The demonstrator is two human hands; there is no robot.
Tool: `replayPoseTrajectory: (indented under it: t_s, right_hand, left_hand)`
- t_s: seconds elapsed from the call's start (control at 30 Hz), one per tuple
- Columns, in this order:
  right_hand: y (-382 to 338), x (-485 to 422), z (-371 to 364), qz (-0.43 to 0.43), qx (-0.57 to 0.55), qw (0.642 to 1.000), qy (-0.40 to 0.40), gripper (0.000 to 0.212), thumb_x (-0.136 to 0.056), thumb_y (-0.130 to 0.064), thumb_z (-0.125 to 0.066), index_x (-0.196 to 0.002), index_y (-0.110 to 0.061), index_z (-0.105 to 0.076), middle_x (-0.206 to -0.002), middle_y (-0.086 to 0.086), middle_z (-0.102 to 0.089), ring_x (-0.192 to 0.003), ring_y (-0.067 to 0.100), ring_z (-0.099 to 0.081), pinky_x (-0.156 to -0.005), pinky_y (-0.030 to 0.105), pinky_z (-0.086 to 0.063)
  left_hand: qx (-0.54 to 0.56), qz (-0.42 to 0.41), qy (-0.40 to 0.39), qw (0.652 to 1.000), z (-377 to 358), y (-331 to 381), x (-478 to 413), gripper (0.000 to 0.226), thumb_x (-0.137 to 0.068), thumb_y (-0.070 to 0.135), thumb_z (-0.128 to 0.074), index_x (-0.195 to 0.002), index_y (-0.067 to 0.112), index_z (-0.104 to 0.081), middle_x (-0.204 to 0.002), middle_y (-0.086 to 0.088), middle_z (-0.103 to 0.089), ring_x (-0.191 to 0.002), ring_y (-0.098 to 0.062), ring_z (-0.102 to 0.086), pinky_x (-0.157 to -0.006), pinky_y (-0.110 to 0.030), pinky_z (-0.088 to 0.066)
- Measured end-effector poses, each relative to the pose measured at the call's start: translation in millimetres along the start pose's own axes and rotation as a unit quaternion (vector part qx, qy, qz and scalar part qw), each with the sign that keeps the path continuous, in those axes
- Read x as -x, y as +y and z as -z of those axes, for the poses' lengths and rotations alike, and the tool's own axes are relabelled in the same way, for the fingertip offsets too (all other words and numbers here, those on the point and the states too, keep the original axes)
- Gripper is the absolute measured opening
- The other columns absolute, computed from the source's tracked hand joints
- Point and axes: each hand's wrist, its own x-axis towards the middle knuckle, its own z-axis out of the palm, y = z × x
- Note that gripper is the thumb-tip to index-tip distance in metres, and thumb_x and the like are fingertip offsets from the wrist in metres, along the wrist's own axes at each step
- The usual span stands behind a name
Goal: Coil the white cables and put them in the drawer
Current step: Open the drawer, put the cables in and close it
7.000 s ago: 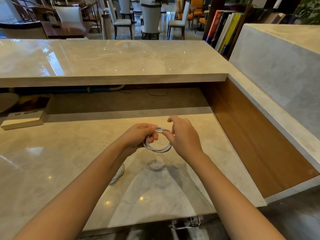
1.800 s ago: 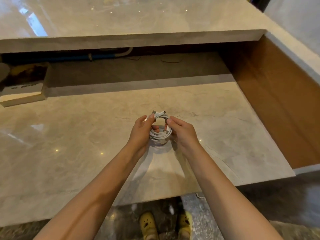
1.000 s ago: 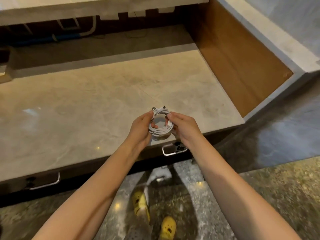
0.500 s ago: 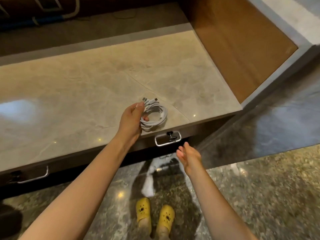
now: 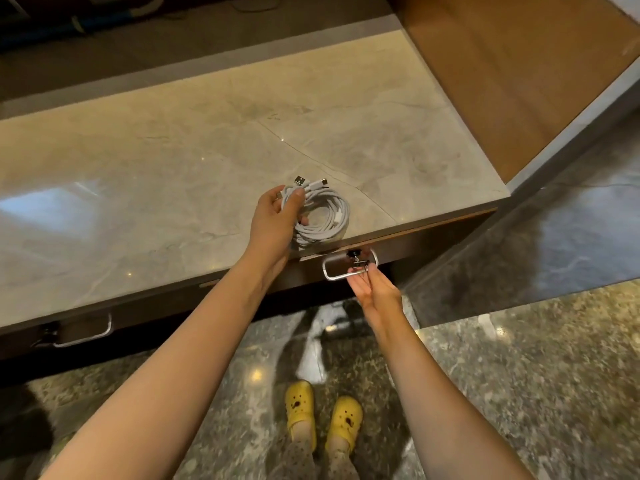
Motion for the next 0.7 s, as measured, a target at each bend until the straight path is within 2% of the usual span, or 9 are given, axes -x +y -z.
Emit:
replayPoseTrajectory:
  t_s: [0.1,0.2,0.33,0.43,0.5,0.57,0.6,0.63,0.7]
  right_hand:
    - [5.1,7.6,16.6,0.000,0.015,1.000,0.013,0.031,-0.095,-0.013,-0.052,-0.119,0.006,-0.053,-0.096,0.016,-0.063,-0.092,0.026,-0.063,-0.085,0.034,-0.056]
    - [6.8,19.2,31.6,-0.006,0.024,0.999,0.020,0.022,-0.094,-0.013,-0.053,-0.109,0.001,-0.059,-0.089,0.015,-0.064,-0.086,0.023,-0.063,-0.077,0.030,-0.058]
    - [8.4,35.3,46.2,-0.008,0.023,1.000,0.008,0.014,-0.093,-0.009,-0.052,-0.098,-0.003,-0.063,-0.088,0.013,-0.070,-0.090,0.025,-0.065,-0.081,0.032,-0.056]
    - [7.2,49.7,54.7,-0.022,0.035,0.999,0.021,0.012,-0.093,-0.006,-0.051,-0.095,-0.003,-0.062,-0.097,0.016,-0.067,-0.096,0.029,-0.063,-0.095,0.040,-0.050]
    - [3.0,61.6,56.8,-0.039,0.046,0.997,0.037,0.012,-0.093,-0.005,-0.051,-0.096,-0.001,-0.062,-0.097,0.018,-0.065,-0.095,0.029,-0.062,-0.097,0.041,-0.046]
    - [-4.1,81.1,55.5,-0.026,0.143,0.988,0.061,0.016,-0.094,-0.005,-0.050,-0.104,0.003,-0.060,-0.095,0.018,-0.065,-0.089,0.027,-0.063,-0.091,0.038,-0.050]
    - [-7.8,92.5,55.2,0.017,0.265,0.961,0.080,0.016,-0.095,-0.007,-0.049,-0.104,0.000,-0.060,-0.096,0.017,-0.065,-0.084,0.024,-0.063,-0.084,0.034,-0.052]
    - [-11.0,104.1,55.3,0.094,0.403,0.904,0.104,0.015,-0.095,-0.009,-0.049,-0.103,-0.005,-0.061,-0.097,0.013,-0.065,-0.081,0.020,-0.061,-0.077,0.031,-0.052]
    - [-24.3,129.0,45.8,0.315,0.569,0.749,0.130,0.013,-0.093,-0.015,-0.051,-0.101,-0.012,-0.061,-0.094,0.000,-0.060,-0.084,0.015,-0.056,-0.071,0.027,-0.045]
  left_hand:
    - [-0.006,-0.002,0.001,1.000,-1.2,1.2,3.0,0.039,-0.092,0.027,-0.055,-0.120,0.000,-0.053,-0.070,-0.007,-0.057,-0.060,-0.014,-0.055,-0.065,-0.033,-0.049]
    - [-0.002,0.005,0.002,1.000,-2.5,2.4,8.0,0.036,-0.094,0.028,-0.051,-0.122,0.005,-0.053,-0.075,-0.006,-0.059,-0.061,-0.015,-0.055,-0.064,-0.031,-0.051]
    - [0.004,0.015,0.015,1.000,-1.3,1.2,16.2,0.039,-0.095,0.028,-0.049,-0.128,0.007,-0.047,-0.082,-0.008,-0.061,-0.060,-0.011,-0.055,-0.069,-0.032,-0.051]
    - [-0.007,0.003,0.026,1.000,2.4,-2.8,20.8,0.041,-0.095,0.029,-0.050,-0.129,0.006,-0.047,-0.098,-0.017,-0.063,-0.061,-0.013,-0.056,-0.070,-0.034,-0.051]
    - [-0.016,-0.004,0.029,0.999,4.6,-3.4,25.2,0.041,-0.095,0.029,-0.050,-0.129,0.007,-0.047,-0.099,-0.018,-0.063,-0.064,-0.014,-0.056,-0.076,-0.039,-0.051]
    - [-0.022,-0.007,0.032,0.999,6.5,-3.3,30.5,0.040,-0.095,0.029,-0.050,-0.129,0.009,-0.046,-0.092,-0.013,-0.064,-0.065,-0.014,-0.056,-0.079,-0.040,-0.049]
    - [-0.026,-0.010,0.033,0.999,7.3,-3.0,33.2,0.040,-0.095,0.029,-0.050,-0.130,0.010,-0.046,-0.086,-0.010,-0.064,-0.064,-0.013,-0.056,-0.079,-0.040,-0.049]
    - [-0.029,-0.013,0.035,0.999,7.8,-2.9,36.3,0.040,-0.095,0.029,-0.049,-0.130,0.011,-0.045,-0.081,-0.006,-0.063,-0.064,-0.013,-0.055,-0.080,-0.040,-0.049]
    - [-0.032,-0.015,0.043,0.998,8.0,-4.0,41.1,0.039,-0.095,0.028,-0.049,-0.131,0.012,-0.043,-0.078,-0.003,-0.061,-0.064,-0.013,-0.055,-0.081,-0.041,-0.049]
